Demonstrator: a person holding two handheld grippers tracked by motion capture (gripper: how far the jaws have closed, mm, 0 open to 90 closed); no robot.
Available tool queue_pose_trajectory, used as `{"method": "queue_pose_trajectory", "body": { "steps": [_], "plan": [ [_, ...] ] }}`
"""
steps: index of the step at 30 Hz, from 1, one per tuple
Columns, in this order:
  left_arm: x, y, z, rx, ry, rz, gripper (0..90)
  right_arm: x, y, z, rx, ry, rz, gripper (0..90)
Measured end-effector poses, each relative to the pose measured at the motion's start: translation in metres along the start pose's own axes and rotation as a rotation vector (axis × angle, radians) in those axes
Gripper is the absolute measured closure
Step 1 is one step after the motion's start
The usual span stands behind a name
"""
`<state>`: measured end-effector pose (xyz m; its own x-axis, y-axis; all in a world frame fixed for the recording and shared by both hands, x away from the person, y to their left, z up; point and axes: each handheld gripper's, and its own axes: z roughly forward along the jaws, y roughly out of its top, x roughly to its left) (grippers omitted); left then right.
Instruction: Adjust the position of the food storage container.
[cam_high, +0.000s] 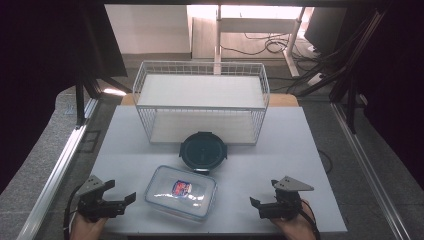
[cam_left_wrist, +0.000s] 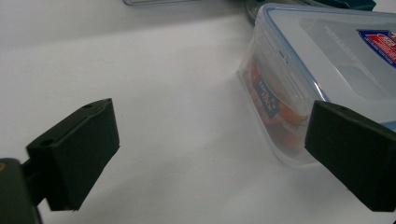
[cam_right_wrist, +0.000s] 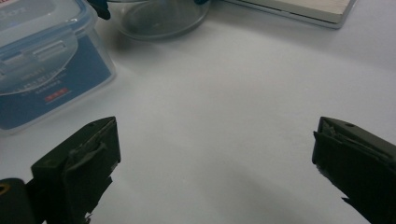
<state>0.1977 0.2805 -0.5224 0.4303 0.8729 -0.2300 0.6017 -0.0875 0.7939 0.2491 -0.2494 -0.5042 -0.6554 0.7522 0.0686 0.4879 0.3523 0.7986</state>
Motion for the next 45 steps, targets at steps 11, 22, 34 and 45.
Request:
{"method": "queue_pose_trajectory", "body": {
  "steps": [11,22,34,45],
  "plan": [
    [0.001,0.001,0.002,0.025,0.000,-0.018,4.1,0.000,0.001,-0.003,-0.006,0.007,-0.008,4.8],
    [-0.011,0.008,-0.003,0.021,-0.041,0.034,23.8,0.002,0.002,-0.002,0.008,0.011,-0.011,9.1],
    [-0.045,0.028,-0.002,-0.035,-0.140,0.075,55.2,0.001,0.002,-0.003,0.017,-0.015,-0.029,13.5],
    [-0.108,0.053,0.032,0.013,-0.321,0.182,89.5,0.002,0.001,-0.001,0.025,-0.011,-0.026,14.2]
  ]
}}
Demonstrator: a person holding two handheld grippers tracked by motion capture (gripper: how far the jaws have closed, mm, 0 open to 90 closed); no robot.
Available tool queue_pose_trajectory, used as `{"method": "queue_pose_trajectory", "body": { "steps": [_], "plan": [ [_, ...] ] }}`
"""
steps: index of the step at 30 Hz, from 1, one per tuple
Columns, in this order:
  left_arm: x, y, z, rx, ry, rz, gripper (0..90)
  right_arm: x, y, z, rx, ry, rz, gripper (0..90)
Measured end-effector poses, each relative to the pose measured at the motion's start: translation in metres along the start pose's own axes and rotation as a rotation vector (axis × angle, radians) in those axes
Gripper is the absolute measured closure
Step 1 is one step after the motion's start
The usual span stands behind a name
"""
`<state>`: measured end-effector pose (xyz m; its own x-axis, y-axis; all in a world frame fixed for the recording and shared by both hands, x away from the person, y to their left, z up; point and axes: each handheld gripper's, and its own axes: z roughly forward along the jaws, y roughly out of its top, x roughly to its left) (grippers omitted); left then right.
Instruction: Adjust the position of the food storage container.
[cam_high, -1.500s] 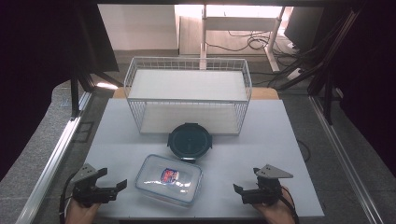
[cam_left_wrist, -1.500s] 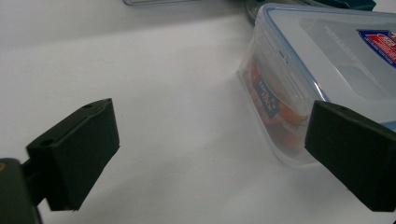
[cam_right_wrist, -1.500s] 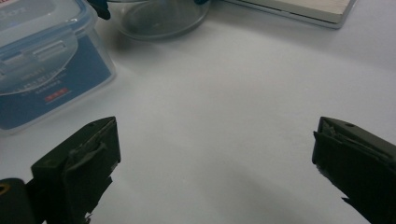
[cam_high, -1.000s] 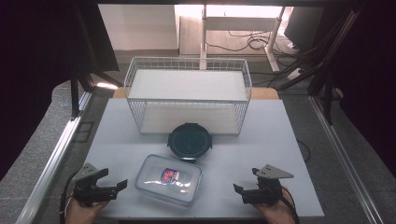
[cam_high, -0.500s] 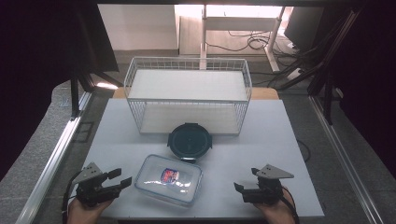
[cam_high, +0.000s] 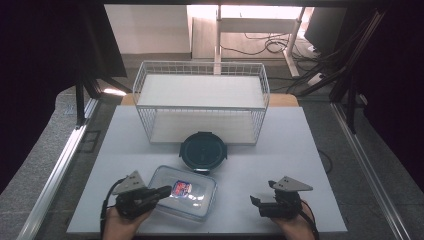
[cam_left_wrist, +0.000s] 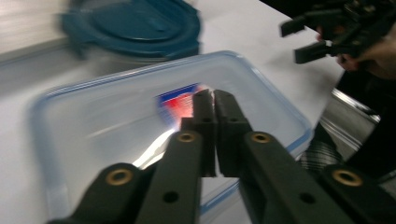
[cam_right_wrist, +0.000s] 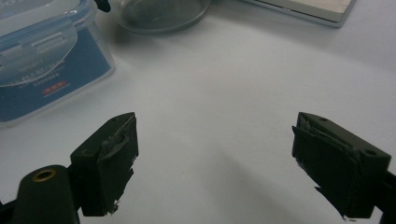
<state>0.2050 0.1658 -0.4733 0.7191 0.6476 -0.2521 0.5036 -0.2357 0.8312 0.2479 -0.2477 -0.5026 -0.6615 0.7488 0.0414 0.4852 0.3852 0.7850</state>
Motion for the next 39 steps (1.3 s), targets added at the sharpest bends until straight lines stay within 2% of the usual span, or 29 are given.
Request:
{"method": "queue_pose_trajectory", "body": {
  "steps": [4,8,11,13,16,19,21,22,23,24,26,29,32,35,39],
  "plan": [
    [-0.016,0.013,0.023,0.043,-0.047,0.055,89.7,0.001,0.000,0.000,0.001,0.002,-0.004,14.2],
    [-0.029,0.022,0.039,0.065,-0.065,0.100,89.6,-0.001,0.000,0.000,0.000,0.005,0.000,14.5],
    [-0.035,0.024,0.047,0.077,-0.073,0.110,89.7,0.000,-0.001,0.000,0.005,0.007,0.000,14.7],
    [-0.035,0.025,0.051,0.078,-0.082,0.097,89.6,0.000,-0.001,0.000,0.008,0.007,-0.005,14.8],
    [-0.038,0.026,0.058,0.088,-0.089,0.100,89.6,0.000,-0.001,0.001,0.014,0.010,-0.007,15.3],
    [-0.039,0.024,0.061,0.104,-0.074,0.122,89.6,0.000,0.000,0.001,0.014,0.012,-0.007,16.6],
    [-0.037,0.024,0.058,0.096,-0.065,0.113,89.4,0.001,0.001,0.000,0.012,0.018,-0.003,19.6],
    [-0.035,0.024,0.055,0.087,-0.055,0.110,87.3,0.001,0.002,0.000,0.013,0.026,-0.001,23.0],
    [-0.032,0.024,0.051,0.077,-0.043,0.108,73.1,0.002,0.007,0.000,0.017,0.052,0.004,31.8],
    [-0.029,0.025,0.046,0.066,-0.023,0.108,73.1,0.002,0.007,0.000,0.017,0.052,0.004,31.8],
    [-0.021,0.024,0.035,0.042,0.039,0.117,55.5,0.005,0.014,0.002,0.018,0.092,0.000,44.7],
    [-0.005,0.020,0.023,0.026,0.084,0.061,34.6,0.013,0.034,0.012,0.032,0.147,-0.041,63.1],
    [0.011,0.011,0.009,-0.008,0.151,-0.003,18.0,0.024,0.060,0.031,0.055,0.167,-0.129,77.4],
    [0.024,0.000,-0.008,-0.019,0.215,-0.024,10.5,0.035,0.092,0.059,0.059,0.219,-0.174,86.1],
    [0.040,-0.018,-0.027,-0.040,0.280,-0.038,9.9,0.054,0.133,0.102,0.070,0.259,-0.218,88.4]
  ]
}}
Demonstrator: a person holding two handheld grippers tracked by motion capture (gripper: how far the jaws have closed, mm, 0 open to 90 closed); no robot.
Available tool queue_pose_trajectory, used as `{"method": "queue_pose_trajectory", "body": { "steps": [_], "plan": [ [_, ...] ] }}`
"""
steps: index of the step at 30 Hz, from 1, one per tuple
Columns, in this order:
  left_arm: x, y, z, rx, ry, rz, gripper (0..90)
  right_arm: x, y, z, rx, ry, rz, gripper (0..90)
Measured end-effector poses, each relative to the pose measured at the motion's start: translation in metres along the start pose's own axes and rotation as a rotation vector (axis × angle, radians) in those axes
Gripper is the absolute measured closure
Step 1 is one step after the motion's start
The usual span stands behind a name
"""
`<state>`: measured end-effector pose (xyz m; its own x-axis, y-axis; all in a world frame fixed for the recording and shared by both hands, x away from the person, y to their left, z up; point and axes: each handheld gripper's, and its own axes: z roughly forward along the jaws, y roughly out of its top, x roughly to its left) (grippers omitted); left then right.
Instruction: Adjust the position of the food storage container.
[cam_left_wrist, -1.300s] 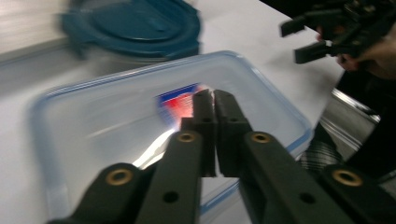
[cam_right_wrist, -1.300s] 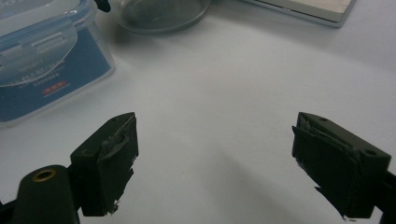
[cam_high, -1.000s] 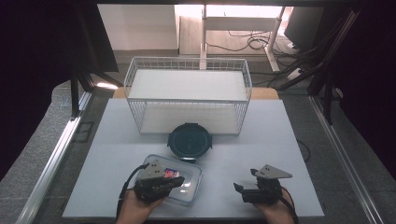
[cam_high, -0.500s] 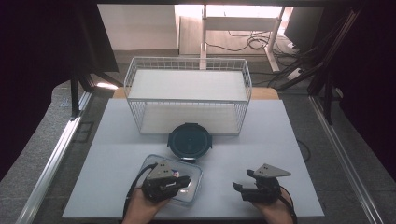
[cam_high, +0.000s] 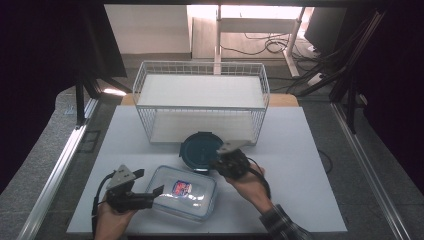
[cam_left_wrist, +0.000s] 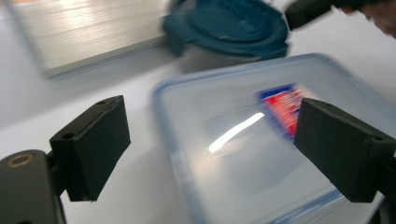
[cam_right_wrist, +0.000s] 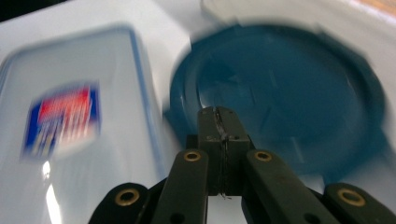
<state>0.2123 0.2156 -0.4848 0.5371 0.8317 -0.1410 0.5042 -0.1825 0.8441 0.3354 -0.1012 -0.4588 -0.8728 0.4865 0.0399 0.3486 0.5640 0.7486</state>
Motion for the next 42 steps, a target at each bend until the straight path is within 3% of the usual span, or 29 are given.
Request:
{"method": "queue_pose_trajectory", "body": {
  "steps": [4,6,8,11,14,19,22,27,42],
  "plan": [
    [0.017,-0.010,-0.003,-0.015,0.032,-0.029,9.2,0.003,0.039,0.042,0.011,0.015,-0.057,88.4],
    [0.021,-0.012,-0.002,-0.018,0.022,-0.045,8.8,0.004,0.057,0.065,0.022,0.022,-0.078,88.3],
    [0.022,-0.013,-0.002,-0.015,0.024,-0.038,8.7,0.003,0.067,0.083,0.052,0.022,-0.084,88.1],
    [0.021,-0.014,-0.001,-0.013,0.022,-0.027,8.6,0.001,0.079,0.111,0.120,-0.009,-0.131,88.3],
    [0.022,-0.014,0.000,-0.002,0.020,-0.028,9.1,0.001,0.082,0.122,0.160,-0.005,-0.128,88.7],
    [0.024,-0.016,0.000,0.008,0.023,-0.038,9.3,0.000,0.082,0.122,0.173,-0.003,-0.127,89.2],
    [0.024,-0.016,-0.001,0.004,0.020,-0.035,9.4,0.001,0.080,0.119,0.179,-0.037,-0.157,89.3],
    [0.023,-0.017,0.001,0.018,0.016,-0.036,9.4,-0.005,0.074,0.110,0.192,-0.068,-0.156,89.4],
    [0.022,-0.017,0.004,0.027,0.004,-0.042,9.4,-0.037,0.024,0.045,0.189,-0.123,-0.059,89.3]
  ]
}}
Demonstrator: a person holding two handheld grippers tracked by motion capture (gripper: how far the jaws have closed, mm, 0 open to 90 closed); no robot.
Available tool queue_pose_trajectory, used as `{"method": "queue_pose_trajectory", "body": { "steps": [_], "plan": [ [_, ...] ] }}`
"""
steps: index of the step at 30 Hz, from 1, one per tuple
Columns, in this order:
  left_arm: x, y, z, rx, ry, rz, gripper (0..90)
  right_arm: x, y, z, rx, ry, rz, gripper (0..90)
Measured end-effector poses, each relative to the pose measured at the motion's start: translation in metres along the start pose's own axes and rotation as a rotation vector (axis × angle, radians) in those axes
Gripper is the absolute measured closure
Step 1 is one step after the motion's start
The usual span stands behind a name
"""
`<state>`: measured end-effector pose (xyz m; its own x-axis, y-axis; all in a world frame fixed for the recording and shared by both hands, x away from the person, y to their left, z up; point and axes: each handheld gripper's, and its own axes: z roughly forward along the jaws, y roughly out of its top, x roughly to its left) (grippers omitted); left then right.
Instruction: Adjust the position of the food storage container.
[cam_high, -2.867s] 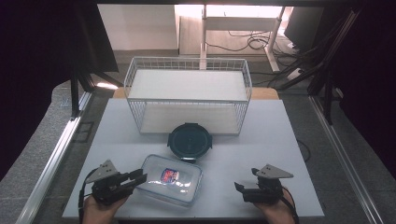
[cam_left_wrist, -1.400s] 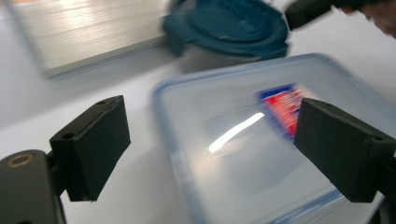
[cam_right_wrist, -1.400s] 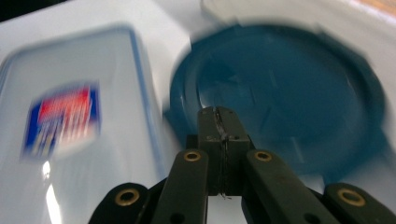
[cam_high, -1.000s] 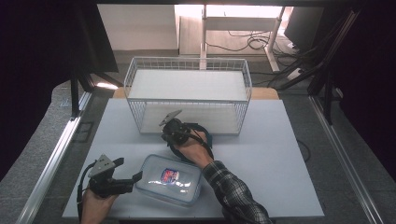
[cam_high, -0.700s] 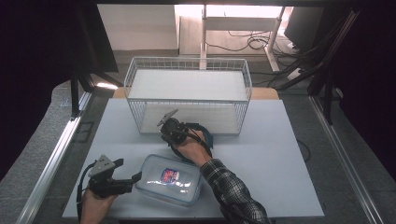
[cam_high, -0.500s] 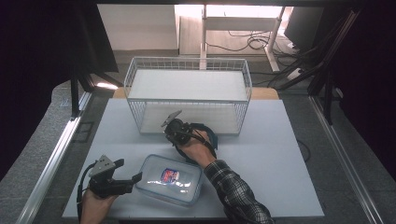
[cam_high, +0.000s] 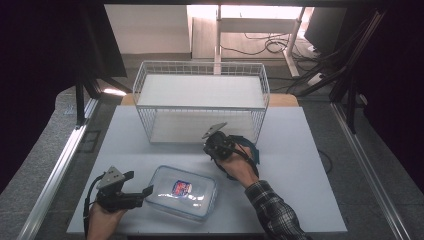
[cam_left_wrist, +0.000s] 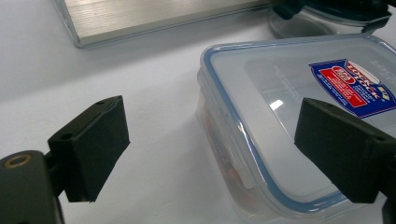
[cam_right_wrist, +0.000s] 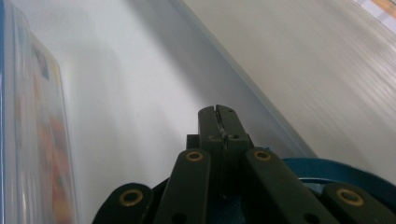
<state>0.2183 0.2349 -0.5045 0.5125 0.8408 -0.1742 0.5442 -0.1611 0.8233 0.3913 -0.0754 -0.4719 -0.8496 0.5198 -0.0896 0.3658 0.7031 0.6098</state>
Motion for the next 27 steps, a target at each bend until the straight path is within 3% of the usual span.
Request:
{"method": "queue_pose_trajectory", "body": {
  "steps": [8,14,27],
  "plan": [
    [-0.001,0.000,0.002,0.007,-0.007,-0.002,9.4,-0.016,-0.032,-0.026,0.004,-0.036,0.035,89.4],
    [0.000,0.000,0.001,0.004,-0.006,-0.006,9.4,-0.035,-0.063,-0.051,0.003,-0.071,0.090,89.4],
    [0.002,-0.001,0.002,0.008,0.000,-0.013,9.4,-0.057,-0.106,-0.085,0.000,-0.113,0.160,89.4]
  ]
}}
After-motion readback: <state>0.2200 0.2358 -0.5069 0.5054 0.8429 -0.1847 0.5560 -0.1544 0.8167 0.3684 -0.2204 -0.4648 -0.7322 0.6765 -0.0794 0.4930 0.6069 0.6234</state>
